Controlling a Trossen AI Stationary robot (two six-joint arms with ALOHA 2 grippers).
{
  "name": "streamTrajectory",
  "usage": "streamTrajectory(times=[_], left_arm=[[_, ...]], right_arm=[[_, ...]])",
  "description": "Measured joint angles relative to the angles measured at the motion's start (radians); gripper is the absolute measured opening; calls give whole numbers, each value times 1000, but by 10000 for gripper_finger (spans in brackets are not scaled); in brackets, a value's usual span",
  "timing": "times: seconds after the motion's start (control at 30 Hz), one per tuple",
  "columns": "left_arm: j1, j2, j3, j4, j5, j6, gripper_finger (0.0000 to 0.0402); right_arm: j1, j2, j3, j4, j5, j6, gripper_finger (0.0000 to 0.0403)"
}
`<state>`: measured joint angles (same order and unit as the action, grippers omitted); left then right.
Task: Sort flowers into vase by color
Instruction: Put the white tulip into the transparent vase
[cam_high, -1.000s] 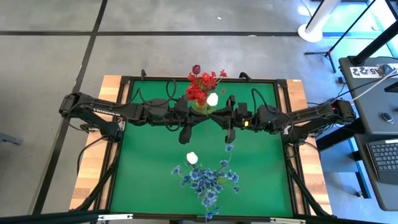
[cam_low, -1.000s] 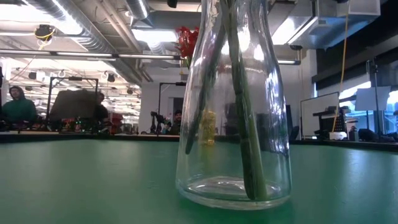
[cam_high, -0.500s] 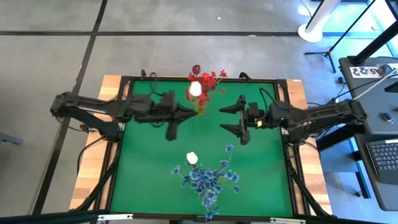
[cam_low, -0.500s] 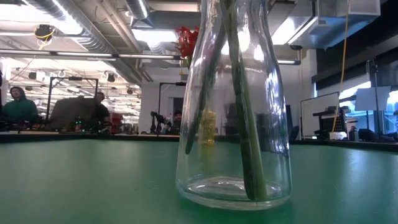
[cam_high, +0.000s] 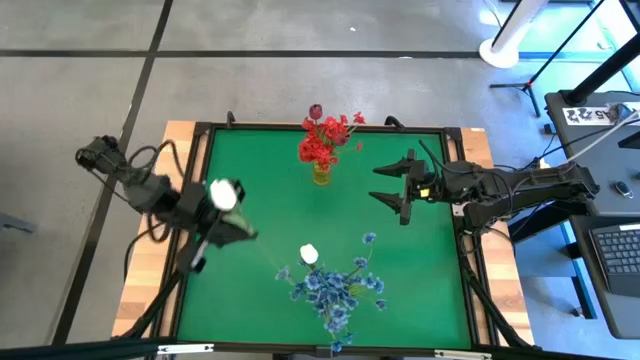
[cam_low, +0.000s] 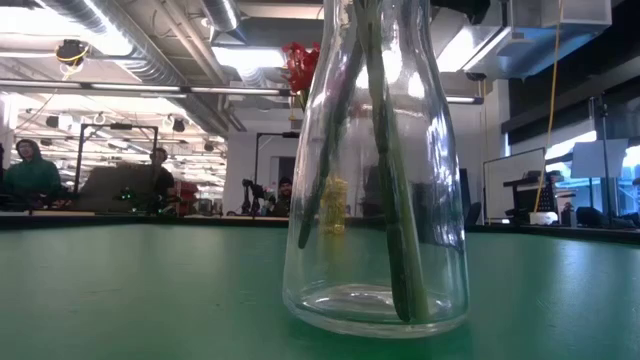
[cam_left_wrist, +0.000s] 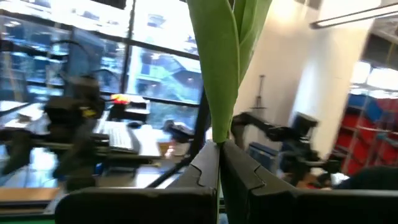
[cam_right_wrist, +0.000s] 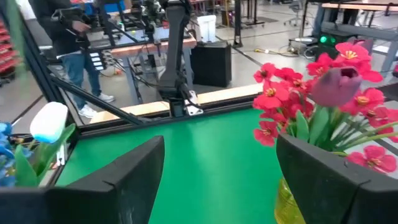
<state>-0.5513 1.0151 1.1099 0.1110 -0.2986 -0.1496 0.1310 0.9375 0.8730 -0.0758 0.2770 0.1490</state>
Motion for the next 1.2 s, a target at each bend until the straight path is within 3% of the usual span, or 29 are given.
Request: streamTrajectory(times=[0.17,0.37,0.53,0.87,1.2], left_arm=[[-130,62,0,52,-93,26,0],[-200,213,0,174,-112,73,0],[-212,355,0,293,-215,68,0],[-211,592,0,516,-576,-24,0],[-212,675,0,522,-642,23,0]], right_arm=[[0,0,0,-3,6,0,308],[0,0,0,-4,73,0,308],[0,0,0,-10,116,9,308],[0,0,0,-90,116,114,308],[0,0,0,-116,114,138,308]])
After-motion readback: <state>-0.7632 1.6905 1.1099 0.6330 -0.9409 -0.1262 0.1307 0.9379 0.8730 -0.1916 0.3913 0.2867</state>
